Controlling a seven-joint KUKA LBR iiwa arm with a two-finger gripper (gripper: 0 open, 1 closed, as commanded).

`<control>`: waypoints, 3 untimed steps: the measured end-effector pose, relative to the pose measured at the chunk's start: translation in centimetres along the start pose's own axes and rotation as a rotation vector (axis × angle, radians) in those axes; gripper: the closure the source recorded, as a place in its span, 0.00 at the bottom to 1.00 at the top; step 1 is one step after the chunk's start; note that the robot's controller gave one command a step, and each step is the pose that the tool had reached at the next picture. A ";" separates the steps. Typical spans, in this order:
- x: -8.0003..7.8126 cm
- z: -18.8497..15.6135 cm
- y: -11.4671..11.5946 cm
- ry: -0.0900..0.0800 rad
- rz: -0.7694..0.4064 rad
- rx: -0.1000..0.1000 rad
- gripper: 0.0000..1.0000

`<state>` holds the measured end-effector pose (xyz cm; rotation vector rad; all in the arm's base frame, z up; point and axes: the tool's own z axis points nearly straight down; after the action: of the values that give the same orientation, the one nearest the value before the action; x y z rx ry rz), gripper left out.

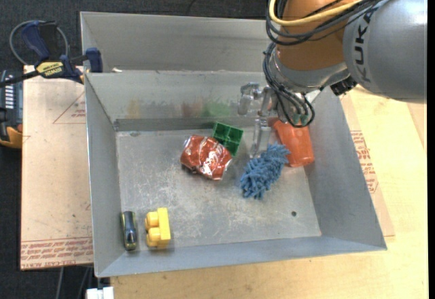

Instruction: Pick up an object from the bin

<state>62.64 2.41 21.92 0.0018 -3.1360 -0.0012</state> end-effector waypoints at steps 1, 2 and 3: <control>-0.1 -0.5 0.0 -0.008 0.001 0.000 0.00; -0.5 14.7 5.1 -0.010 -0.181 -0.001 0.00; 0.4 6.6 5.6 -0.019 -0.001 -0.001 0.00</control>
Offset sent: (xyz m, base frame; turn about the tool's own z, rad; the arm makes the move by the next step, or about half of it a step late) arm 0.0030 0.0507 -0.1492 -0.1852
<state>62.22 8.02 15.32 0.0038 -3.1551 -0.0033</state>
